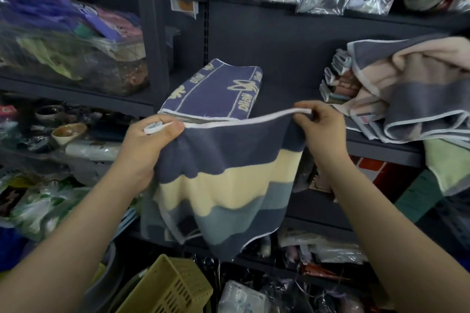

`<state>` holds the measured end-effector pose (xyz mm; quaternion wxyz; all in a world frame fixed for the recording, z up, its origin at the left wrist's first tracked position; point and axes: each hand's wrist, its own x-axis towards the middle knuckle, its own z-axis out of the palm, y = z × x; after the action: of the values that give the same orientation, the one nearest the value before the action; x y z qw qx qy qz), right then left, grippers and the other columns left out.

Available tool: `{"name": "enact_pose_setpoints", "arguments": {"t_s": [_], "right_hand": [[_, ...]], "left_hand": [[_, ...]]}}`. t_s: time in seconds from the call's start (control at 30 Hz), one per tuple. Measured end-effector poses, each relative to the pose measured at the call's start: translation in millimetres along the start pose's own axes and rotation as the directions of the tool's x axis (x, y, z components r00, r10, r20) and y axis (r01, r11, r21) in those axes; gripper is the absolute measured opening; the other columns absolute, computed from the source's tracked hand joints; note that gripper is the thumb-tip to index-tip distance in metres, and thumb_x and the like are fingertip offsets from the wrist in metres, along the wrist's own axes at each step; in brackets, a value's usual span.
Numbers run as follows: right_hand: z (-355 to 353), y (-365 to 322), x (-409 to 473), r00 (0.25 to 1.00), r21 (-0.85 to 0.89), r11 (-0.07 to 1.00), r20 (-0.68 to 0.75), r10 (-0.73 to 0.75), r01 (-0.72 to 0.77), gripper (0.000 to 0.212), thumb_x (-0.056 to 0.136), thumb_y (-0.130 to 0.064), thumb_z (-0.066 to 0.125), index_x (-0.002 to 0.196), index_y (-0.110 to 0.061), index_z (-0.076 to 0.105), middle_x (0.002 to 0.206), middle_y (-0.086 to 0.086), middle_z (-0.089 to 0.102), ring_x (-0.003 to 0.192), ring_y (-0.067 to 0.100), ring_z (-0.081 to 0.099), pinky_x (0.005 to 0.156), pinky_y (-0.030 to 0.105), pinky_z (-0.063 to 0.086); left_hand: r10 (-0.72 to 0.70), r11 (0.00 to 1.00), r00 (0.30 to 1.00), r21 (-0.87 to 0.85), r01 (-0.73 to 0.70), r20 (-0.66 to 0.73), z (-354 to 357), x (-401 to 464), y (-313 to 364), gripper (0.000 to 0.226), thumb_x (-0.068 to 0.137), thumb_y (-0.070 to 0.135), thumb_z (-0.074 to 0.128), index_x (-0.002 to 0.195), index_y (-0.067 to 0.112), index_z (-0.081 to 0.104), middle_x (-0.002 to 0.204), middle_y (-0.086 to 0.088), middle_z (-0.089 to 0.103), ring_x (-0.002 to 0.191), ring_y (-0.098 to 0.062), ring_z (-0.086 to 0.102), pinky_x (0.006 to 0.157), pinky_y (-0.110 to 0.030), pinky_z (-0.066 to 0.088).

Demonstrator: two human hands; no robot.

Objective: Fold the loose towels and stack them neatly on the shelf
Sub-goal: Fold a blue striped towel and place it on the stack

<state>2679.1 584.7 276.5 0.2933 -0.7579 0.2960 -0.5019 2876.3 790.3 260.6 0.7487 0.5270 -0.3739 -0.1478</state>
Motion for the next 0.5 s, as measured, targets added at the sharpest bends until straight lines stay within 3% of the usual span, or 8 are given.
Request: {"name": "enact_pose_setpoints", "arguments": {"t_s": [0.1,0.23,0.3,0.4,0.5], "right_hand": [[-5,-7,33,0.994,-0.007,1.0,-0.107,0.024,-0.025,0.014,0.085,-0.009,0.056,0.086,-0.022,0.061,0.081,-0.009,0.061,0.08,0.01,0.056,0.069,0.022,0.044],[-21,-8,79,0.968,0.039,0.995,-0.23,0.097,-0.09,0.033,0.088,-0.003,0.045,0.071,-0.031,0.045,0.077,-0.014,0.051,0.08,0.012,0.05,0.072,0.024,0.038],[-30,-7,104,0.962,0.01,0.998,-0.267,0.059,-0.059,0.03,0.088,0.0,0.041,0.077,-0.028,0.046,0.083,-0.01,0.053,0.086,0.016,0.052,0.075,0.022,0.036],[-37,-4,144,0.96,-0.182,0.983,-0.276,-0.045,-0.006,0.033,0.079,0.006,0.035,0.096,-0.015,0.054,0.096,0.004,0.059,0.09,0.022,0.052,0.072,0.024,0.034],[-37,7,182,0.97,-0.37,0.928,-0.234,-0.064,-0.028,0.034,0.079,0.005,0.036,0.103,-0.011,0.054,0.112,0.015,0.057,0.101,0.033,0.052,0.078,0.032,0.037]], "left_hand": [[0.022,1.0,0.994,0.01,-0.023,0.105,20,7,20,0.024,0.075,0.013,0.065,0.058,0.029,0.069,0.056,0.014,0.062,0.055,0.003,0.055,0.053,-0.011,0.044],[0.108,0.993,0.978,-0.054,-0.1,0.176,47,36,65,0.021,0.072,0.02,0.061,0.056,0.031,0.069,0.057,0.015,0.064,0.056,0.004,0.057,0.053,-0.011,0.045],[0.16,0.987,0.973,-0.042,-0.155,0.166,61,62,88,0.019,0.072,0.021,0.064,0.056,0.03,0.07,0.057,0.014,0.065,0.056,0.002,0.059,0.052,-0.012,0.045],[0.154,0.986,0.977,0.039,-0.162,0.149,81,114,112,0.016,0.072,0.024,0.071,0.055,0.026,0.07,0.058,0.01,0.067,0.055,-0.002,0.062,0.05,-0.012,0.044],[0.145,0.945,0.988,0.29,-0.155,0.055,99,175,103,0.014,0.074,0.022,0.075,0.063,0.021,0.067,0.064,0.006,0.068,0.062,-0.006,0.063,0.055,-0.016,0.046]]}}
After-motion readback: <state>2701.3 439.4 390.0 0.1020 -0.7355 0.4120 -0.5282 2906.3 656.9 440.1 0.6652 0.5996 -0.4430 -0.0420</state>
